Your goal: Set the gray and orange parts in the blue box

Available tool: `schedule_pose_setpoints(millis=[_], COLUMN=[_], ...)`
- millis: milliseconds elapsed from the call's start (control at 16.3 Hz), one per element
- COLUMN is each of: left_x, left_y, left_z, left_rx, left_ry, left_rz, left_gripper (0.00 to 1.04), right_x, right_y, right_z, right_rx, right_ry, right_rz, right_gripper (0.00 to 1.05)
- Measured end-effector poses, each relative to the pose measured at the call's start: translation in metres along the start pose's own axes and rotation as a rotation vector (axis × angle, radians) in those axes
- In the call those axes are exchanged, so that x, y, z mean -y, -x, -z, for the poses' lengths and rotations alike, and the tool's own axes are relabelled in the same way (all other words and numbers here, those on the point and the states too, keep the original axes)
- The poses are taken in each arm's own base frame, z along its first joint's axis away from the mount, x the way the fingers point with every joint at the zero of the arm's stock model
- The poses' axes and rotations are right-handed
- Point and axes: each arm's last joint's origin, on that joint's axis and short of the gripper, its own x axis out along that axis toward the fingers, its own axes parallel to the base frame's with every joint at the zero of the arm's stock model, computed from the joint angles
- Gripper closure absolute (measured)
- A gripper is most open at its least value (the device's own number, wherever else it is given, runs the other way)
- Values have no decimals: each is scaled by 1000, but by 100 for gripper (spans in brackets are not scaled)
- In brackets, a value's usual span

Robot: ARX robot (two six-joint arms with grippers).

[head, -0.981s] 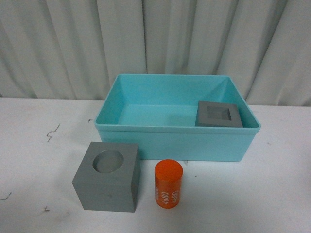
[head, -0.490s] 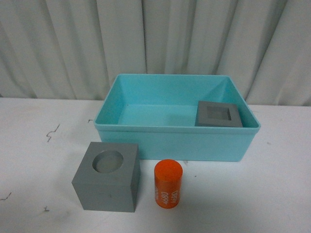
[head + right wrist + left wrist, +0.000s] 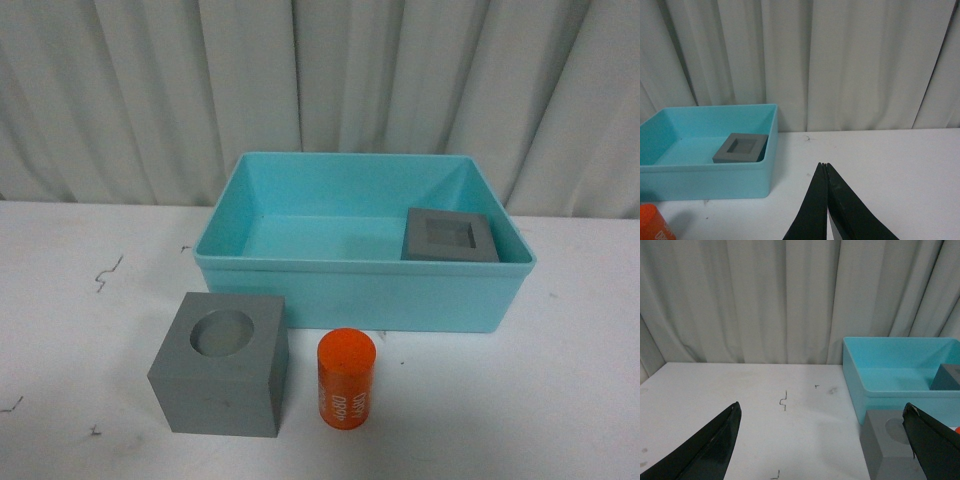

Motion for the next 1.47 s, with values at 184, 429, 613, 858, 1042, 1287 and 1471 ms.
schedule_pose_setpoints(millis=[184,429,613,858,1042,1287,1471], left_x=[0,0,0,0,0,0,0], left_y=[0,0,0,0,0,0,1], left_z=[0,0,0,0,0,0,2], left_rx=[0,0,0,0,0,0,-99], left_ry=[0,0,0,0,0,0,24], left_rz=[0,0,0,0,0,0,-7], left_gripper=[7,7,7,7,7,7,7], right_x=[0,0,0,0,0,0,0], right_y=[2,9,11,17,22,22,22], right_z=[-1,0,0,6,4,3,3], right_rx=[6,4,4,-46,-11,-4,-4], right_ry=[0,0,0,0,0,0,0], right_rz=[0,0,0,0,-1,-2,-2], right_gripper=[103,103,103,103,102,53,17])
